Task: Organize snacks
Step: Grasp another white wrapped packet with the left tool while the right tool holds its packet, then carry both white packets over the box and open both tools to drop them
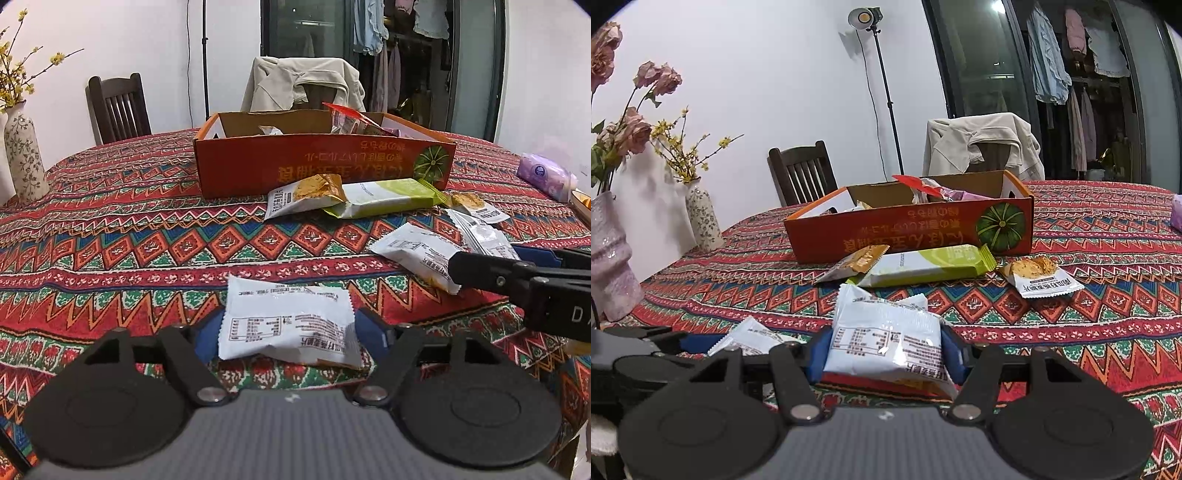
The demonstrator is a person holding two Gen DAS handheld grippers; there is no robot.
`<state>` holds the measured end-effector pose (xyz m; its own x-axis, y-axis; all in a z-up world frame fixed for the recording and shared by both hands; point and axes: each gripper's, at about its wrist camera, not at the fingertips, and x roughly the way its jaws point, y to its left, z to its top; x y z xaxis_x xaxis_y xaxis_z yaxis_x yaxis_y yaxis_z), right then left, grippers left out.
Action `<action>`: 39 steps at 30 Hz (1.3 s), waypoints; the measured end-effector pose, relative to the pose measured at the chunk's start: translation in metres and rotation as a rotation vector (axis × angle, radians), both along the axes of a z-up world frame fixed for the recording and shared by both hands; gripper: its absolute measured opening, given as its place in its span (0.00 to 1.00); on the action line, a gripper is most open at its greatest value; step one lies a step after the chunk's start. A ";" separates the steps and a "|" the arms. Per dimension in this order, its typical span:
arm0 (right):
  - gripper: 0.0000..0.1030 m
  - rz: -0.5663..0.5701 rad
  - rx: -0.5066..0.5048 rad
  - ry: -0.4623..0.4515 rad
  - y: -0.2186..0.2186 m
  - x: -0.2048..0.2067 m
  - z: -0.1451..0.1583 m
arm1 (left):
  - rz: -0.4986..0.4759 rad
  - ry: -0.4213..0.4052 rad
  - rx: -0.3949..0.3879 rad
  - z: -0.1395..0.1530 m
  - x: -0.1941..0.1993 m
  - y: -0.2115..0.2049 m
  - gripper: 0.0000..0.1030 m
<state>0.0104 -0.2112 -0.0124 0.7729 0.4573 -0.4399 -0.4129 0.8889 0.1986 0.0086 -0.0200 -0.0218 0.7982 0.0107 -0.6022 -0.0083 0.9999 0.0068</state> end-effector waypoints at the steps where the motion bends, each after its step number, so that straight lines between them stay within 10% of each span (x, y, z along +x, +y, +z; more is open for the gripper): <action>1: 0.59 0.000 0.001 0.001 0.000 0.000 0.000 | 0.004 -0.003 0.000 0.000 0.000 0.001 0.65; 16: 0.59 0.000 -0.004 -0.017 0.000 -0.003 0.006 | -0.026 -0.083 -0.027 0.009 -0.014 0.002 0.55; 39: 0.59 -0.085 -0.051 -0.195 0.006 0.080 0.080 | -0.012 -0.322 -0.049 0.106 0.061 0.009 0.55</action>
<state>0.0901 -0.2054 0.0672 0.8804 0.3676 -0.2996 -0.3620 0.9291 0.0763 0.0700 -0.0115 0.0846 0.9476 -0.0230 -0.3186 0.0100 0.9991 -0.0424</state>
